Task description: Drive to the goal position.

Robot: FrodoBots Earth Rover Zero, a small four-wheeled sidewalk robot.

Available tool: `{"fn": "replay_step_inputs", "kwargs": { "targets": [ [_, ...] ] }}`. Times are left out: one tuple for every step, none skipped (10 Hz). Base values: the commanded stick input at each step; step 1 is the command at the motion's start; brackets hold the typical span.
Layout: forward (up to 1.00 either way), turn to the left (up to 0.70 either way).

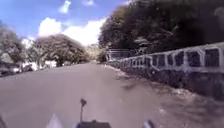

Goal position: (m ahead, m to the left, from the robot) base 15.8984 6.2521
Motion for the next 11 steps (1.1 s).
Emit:
{"fn": "replay_step_inputs", "kwargs": {
  "targets": [
    [0.7, 0.0],
    [0.7, 0.0],
    [0.7, 0.0],
    [0.7, 0.0],
    [0.7, 0.0],
    [0.7, 0.0],
    [0.7, 0.0],
    [0.7, 0.0],
    [0.7, 0.0],
    [0.7, 0.0],
    [0.7, 0.0]
  ]
}}
